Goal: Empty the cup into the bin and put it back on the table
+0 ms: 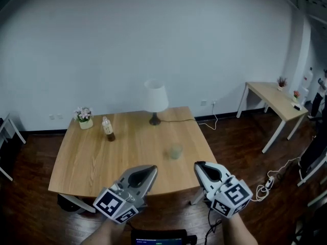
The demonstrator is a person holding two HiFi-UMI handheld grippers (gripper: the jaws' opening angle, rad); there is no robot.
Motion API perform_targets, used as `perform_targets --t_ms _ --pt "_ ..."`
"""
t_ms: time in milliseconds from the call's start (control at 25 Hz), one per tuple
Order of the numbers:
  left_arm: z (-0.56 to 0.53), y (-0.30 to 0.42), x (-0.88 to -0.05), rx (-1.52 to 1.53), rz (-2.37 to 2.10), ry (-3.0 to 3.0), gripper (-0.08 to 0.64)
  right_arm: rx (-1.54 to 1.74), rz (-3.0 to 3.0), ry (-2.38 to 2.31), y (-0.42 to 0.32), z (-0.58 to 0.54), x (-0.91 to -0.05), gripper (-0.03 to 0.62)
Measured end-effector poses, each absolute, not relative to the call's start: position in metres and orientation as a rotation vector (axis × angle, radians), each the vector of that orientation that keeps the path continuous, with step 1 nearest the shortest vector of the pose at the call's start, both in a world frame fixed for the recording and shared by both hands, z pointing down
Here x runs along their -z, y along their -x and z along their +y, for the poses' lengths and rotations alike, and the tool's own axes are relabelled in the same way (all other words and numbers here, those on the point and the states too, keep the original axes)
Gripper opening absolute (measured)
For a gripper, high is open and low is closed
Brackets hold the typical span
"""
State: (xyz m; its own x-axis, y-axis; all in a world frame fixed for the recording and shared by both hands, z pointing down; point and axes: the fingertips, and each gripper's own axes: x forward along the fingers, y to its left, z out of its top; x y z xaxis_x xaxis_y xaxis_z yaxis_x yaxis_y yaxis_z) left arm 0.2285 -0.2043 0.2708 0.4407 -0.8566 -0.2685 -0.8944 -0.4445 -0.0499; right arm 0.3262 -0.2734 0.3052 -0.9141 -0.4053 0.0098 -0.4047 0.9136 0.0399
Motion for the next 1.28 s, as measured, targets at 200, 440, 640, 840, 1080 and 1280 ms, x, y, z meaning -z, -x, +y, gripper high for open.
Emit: perform_targets --t_ms 200,440,640,840,1080,1280 --pt "-0.238 -0.200 -0.274 -0.310 1.533 2.524 0.000 0.040 -3.035 -0.673 -0.300 -0.308 -0.308 0.000" --pt "-0.276 -0.179 -0.281 -0.319 1.569 2.534 0.000 0.025 -3.029 -0.653 -0.279 -0.345 -0.310 0.000" --pt "-0.312 -0.169 -0.289 -0.300 1.622 2.522 0.000 -0.005 -3.031 -0.622 -0.269 -0.386 -0.321 0.000" --pt "-0.348 -0.165 -0.288 -0.281 1.659 2.495 0.000 -0.024 -3.041 -0.566 -0.262 -0.427 -0.325 0.000" --pt "-0.388 -0.163 -0.287 -0.263 1.698 2.463 0.000 -0.029 -3.059 -0.508 -0.255 -0.468 -0.324 0.000" --pt "-0.411 -0.152 -0.287 -0.251 1.752 2.423 0.000 -0.033 -3.068 -0.440 -0.241 -0.489 -0.324 0.000"
